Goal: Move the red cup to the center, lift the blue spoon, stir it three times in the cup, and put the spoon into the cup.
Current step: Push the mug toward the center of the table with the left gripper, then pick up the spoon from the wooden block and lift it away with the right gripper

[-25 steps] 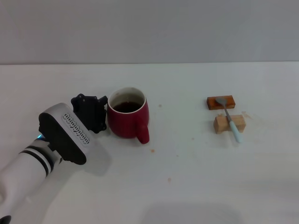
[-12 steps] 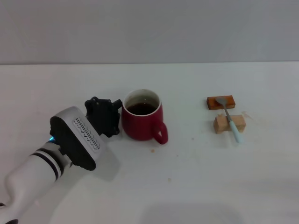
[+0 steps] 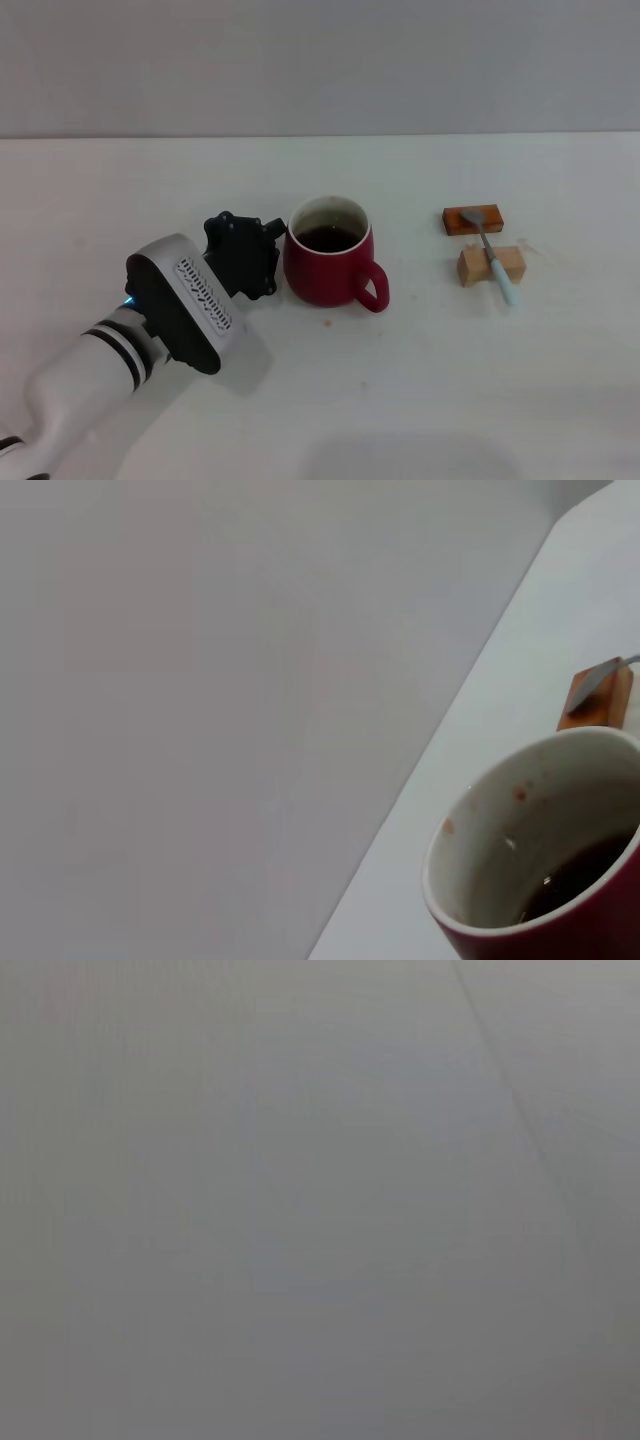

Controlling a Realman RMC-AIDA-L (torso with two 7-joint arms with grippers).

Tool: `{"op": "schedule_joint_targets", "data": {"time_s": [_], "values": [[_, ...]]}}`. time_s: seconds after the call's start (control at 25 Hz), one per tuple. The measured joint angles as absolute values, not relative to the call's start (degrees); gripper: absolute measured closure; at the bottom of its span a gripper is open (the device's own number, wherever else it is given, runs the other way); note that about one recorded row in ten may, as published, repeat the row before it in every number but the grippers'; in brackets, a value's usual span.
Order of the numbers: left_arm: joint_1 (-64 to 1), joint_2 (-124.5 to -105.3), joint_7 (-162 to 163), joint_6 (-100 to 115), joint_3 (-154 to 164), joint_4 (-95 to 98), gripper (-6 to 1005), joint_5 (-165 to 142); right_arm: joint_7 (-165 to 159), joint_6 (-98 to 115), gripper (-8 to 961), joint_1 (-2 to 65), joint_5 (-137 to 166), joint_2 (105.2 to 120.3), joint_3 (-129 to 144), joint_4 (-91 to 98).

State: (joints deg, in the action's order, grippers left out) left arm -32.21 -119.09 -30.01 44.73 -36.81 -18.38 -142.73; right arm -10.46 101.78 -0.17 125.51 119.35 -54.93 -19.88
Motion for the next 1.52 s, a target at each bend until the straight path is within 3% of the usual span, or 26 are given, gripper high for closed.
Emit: {"op": "schedule_joint_targets", "data": {"time_s": [0.48,1.28,1.52], "values": [[-31.4,-119.06,-29.77,45.67,-36.66,-18.85,1000,-142.55,-10.46,102.15,334,-0.26,125.6,119.36,-54.93,-20.12],[-18.11,-118.51,-0.37,64.93,-63.19,-17.67,1000,-142.19,-9.61,102.09,335,3.0,125.66,119.46,-48.1,-16.71],[-17.82,-118.4,0.79,64.24,-64.45,-16.23,856,-142.19,-9.55,99.88,335,5.97,125.69,119.38,-42.72,-14.65]]}}
